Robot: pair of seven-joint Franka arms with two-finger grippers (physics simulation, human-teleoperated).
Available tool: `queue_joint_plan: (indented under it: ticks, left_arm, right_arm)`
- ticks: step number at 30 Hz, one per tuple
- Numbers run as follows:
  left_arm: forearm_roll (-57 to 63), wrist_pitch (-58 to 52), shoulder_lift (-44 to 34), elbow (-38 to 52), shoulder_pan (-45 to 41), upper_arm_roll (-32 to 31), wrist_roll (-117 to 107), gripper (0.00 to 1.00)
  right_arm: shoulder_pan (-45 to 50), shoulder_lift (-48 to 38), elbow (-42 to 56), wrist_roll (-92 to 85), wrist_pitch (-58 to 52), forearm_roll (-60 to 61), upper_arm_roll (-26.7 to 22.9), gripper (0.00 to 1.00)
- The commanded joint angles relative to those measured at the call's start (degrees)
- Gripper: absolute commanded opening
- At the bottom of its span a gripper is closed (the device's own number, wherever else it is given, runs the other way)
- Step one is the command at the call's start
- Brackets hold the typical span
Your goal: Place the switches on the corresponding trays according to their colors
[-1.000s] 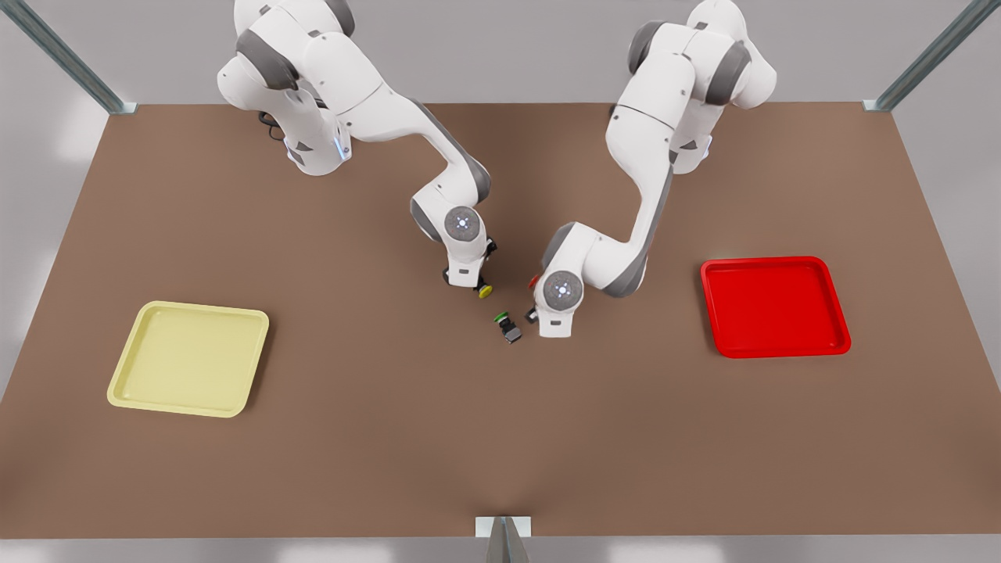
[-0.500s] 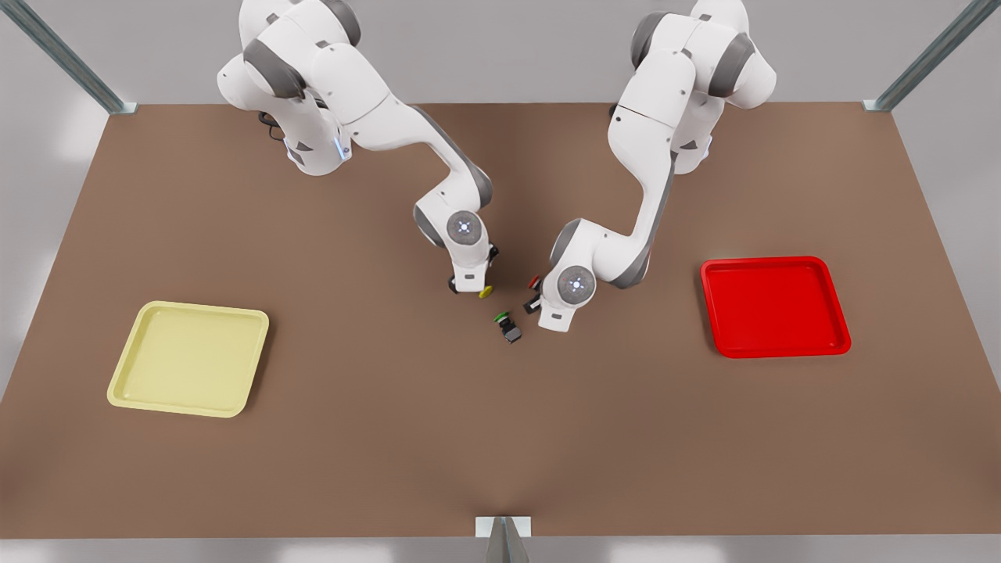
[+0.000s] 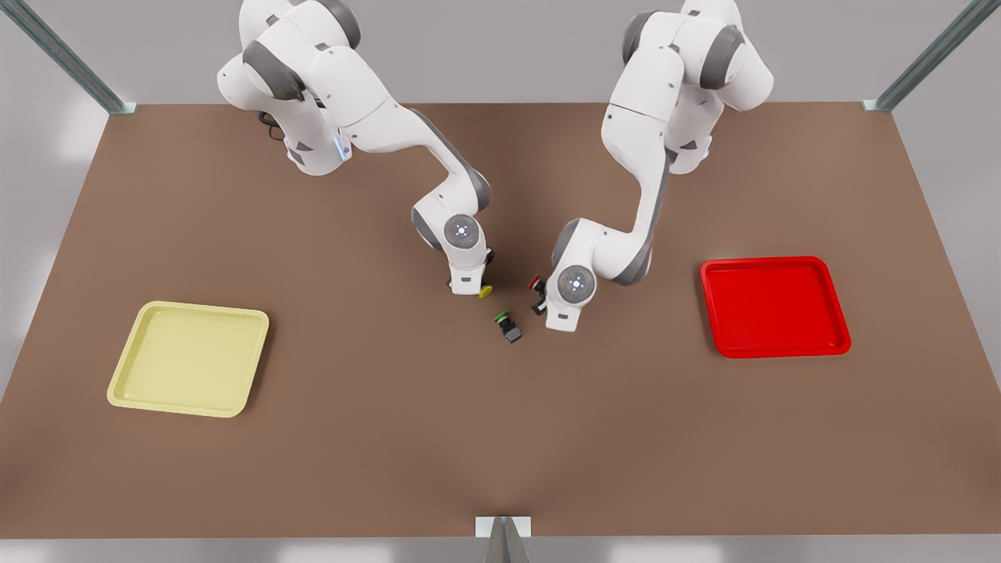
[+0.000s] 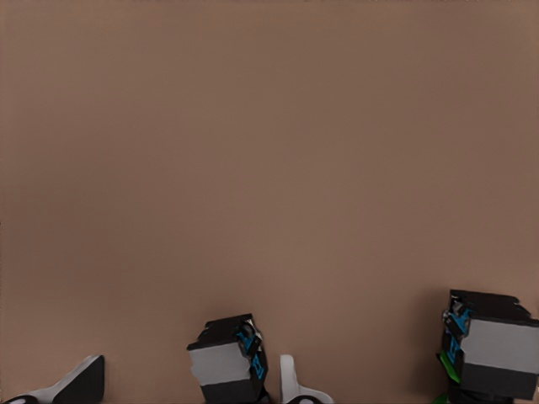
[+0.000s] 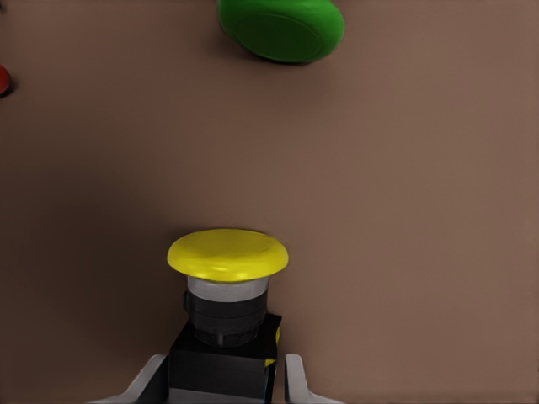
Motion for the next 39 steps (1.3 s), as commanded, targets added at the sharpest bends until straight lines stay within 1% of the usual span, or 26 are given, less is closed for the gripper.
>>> queue_joint_plan:
  ticks: [1, 3, 6, 10, 13, 18, 20, 25, 27, 29, 31, 33, 36, 37, 39]
  left_arm:
    - [0.2, 0.0, 0.1, 0.0, -0.3, 0.1, -0.2, 1.0]
    - [0.3, -0.3, 0.6, 0.0, -2.7, 3.0, -0.1, 1.0]
    - [0.3, -0.3, 1.2, 0.0, -4.7, 4.5, -2.1, 1.0]
    - [0.3, 0.3, 1.8, 0.0, -5.5, 4.5, -5.6, 1.0]
    - [-1.5, 5.0, 2.3, -0.3, -5.0, 4.3, -5.9, 1.0]
    - [-2.2, 4.8, 2.6, -0.5, -5.0, 3.8, -6.7, 1.0]
    - [-2.1, 4.8, 2.4, -0.8, -4.9, 2.4, -6.5, 1.0]
    - [-2.1, 5.2, 2.5, -1.0, -4.8, 1.3, -6.2, 0.99]
    - [-2.0, 5.4, 2.5, -1.2, -4.7, 1.2, -6.1, 0.99]
    - [-2.1, 5.5, 2.5, -1.2, -4.7, 0.9, -6.1, 0.99]
    - [-2.1, 5.6, 2.8, -1.2, -4.8, 0.9, -6.1, 0.99]
    - [-2.1, 5.5, 2.6, -1.4, -4.7, 0.9, -6.1, 0.99]
    - [-1.9, 7.6, 2.1, -3.4, -4.7, 0.1, -6.1, 0.99]
    - [-1.9, 7.9, 2.2, -3.5, -4.7, 0.1, -6.0, 0.99]
    - [-2.0, 8.0, 2.4, -3.6, -4.7, -0.5, -6.0, 0.99]
  right_arm:
    - [0.0, 0.0, 0.0, 0.0, 0.0, 0.0, 0.0, 0.54]
    - [0.0, 0.0, 0.0, 0.0, 0.0, 0.0, 0.0, 0.54]
    - [0.1, -0.1, 0.0, 0.4, -0.3, 0.0, -0.1, 0.54]
    - [0.1, -0.1, 0.0, 0.3, -0.2, 0.0, -0.1, 0.54]
    - [0.1, -0.1, 0.0, 0.3, -0.2, 0.0, -0.1, 0.52]
    - [0.0, -0.4, 0.0, 0.2, -0.4, 0.0, -0.1, 0.52]
    - [0.1, -0.6, 0.0, 0.2, -0.6, 0.0, -0.1, 0.52]
    - [-0.9, -2.7, -1.1, 0.1, -0.9, -0.1, -0.1, 0.54]
    - [-3.3, -6.3, -4.4, 0.1, -0.9, -0.1, -0.1, 0.54]
    - [-8.8, -12.7, -11.2, -0.1, 0.0, -0.6, -0.2, 0.54]
    - [-17.9, -18.8, -16.6, -0.4, -0.1, -3.3, -0.1, 0.54]
    - [-27.4, -22.1, -19.0, -0.8, -0.5, -6.6, 0.0, 0.54]
    - [-42.4, -23.0, -19.0, -3.9, -0.1, -13.6, 0.3, 0.54]
    - [-47.4, -22.5, -17.8, -4.9, 0.0, -18.1, 0.4, 0.54]
    - [-56.1, -19.9, -13.3, -14.7, -0.1, -21.0, 0.4, 0.54]
